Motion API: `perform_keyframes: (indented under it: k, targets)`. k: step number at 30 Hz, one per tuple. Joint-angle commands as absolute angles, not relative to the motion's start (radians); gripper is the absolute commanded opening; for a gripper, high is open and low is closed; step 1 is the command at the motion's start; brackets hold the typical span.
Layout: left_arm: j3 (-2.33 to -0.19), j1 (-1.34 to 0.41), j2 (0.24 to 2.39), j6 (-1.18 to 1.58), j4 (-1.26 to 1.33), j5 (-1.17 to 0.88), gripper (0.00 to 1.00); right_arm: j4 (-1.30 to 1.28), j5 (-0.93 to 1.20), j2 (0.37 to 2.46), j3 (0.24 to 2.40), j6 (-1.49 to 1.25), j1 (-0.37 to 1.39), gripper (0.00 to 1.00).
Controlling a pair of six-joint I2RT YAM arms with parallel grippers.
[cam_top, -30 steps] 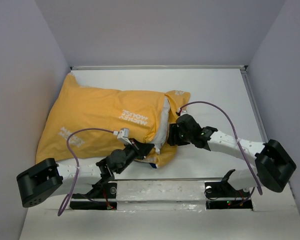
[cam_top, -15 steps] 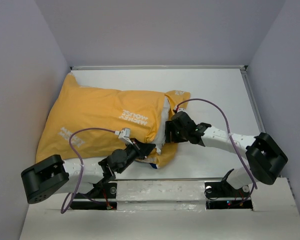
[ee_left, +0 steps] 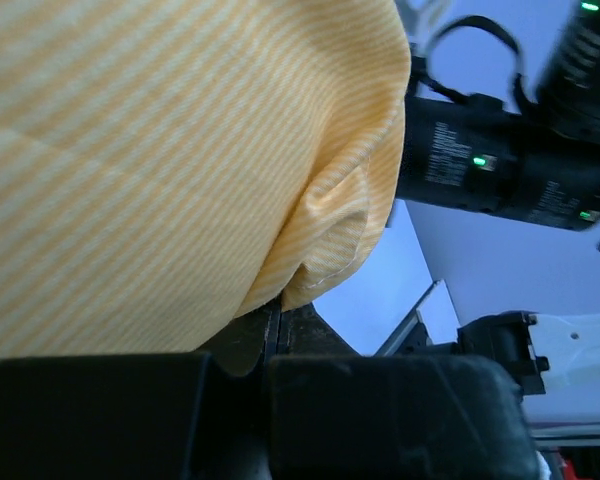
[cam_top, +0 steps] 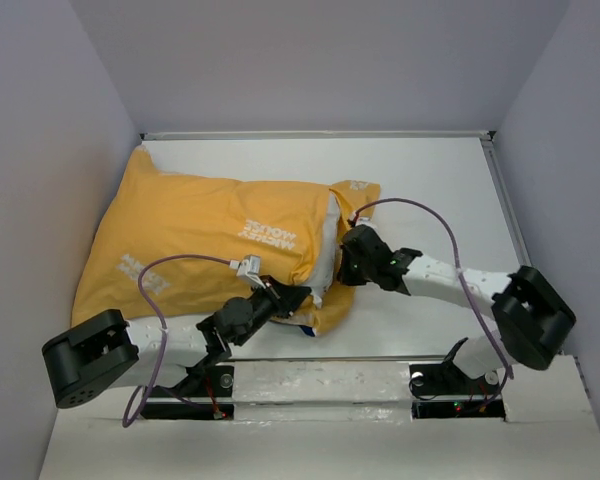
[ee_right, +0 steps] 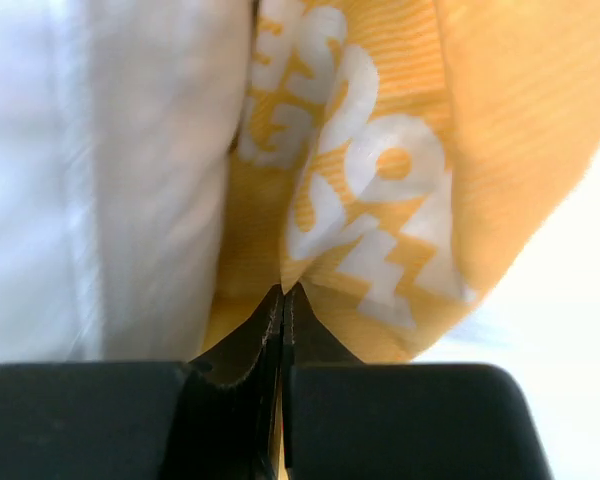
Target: Put the pillow into the pillowcase
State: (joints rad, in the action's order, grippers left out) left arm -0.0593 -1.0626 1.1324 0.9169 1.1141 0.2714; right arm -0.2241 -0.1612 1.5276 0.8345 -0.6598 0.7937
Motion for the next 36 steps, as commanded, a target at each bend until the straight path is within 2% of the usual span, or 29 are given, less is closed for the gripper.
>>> perform_keyframes:
  k: [1,6,12,15,18,23,25,29,32,33,34,35,36]
  targets:
    - [-0.093,-1.014,1.091,0.83,1.061,0.357,0.0,-0.207,-0.145,1.298,0.76,-0.632,0.799,0.0]
    - [-0.156,-0.931,1.112,0.772,0.991,0.382,0.0,-0.36,0.081,0.981,0.742,-0.535,0.799,0.0]
    - [-0.206,-0.89,1.212,0.736,0.992,0.383,0.0,-0.472,0.126,0.683,0.869,-0.486,0.799,0.0]
    - [-0.218,-0.873,1.274,0.747,1.014,0.354,0.0,-0.48,0.129,0.629,0.972,-0.465,0.799,0.0]
    - [-0.232,-0.871,1.34,0.736,1.043,0.327,0.0,-0.459,0.217,0.641,1.082,-0.454,0.799,0.0]
    - [-0.242,-0.911,1.419,0.726,1.135,0.16,0.0,-0.327,0.259,0.779,1.118,-0.453,0.799,0.0]
    - [-0.221,-0.966,1.358,0.733,1.132,0.123,0.0,-0.273,0.117,0.877,1.089,-0.433,0.799,0.0]
    - [-0.231,-1.049,1.125,0.715,0.909,0.074,0.0,-0.137,-0.057,1.053,1.071,-0.416,0.799,0.0]
    - [-0.276,-1.066,1.016,0.698,0.709,0.02,0.0,-0.161,-0.008,1.184,1.132,-0.408,0.799,0.17]
    - [-0.303,-1.066,0.929,0.695,0.637,0.005,0.0,-0.205,-0.008,1.209,1.155,-0.403,0.799,0.48]
    - [-0.322,-1.066,0.879,0.692,0.594,0.005,0.03,-0.231,-0.009,1.229,1.158,-0.397,0.799,0.58]
    - [-0.369,-1.066,0.836,0.686,0.559,0.006,0.11,-0.259,-0.032,1.218,1.157,-0.403,0.799,0.67]
    - [-0.399,-1.063,0.757,0.667,0.507,0.029,0.27,-0.281,-0.06,1.192,1.12,-0.403,0.799,0.72]
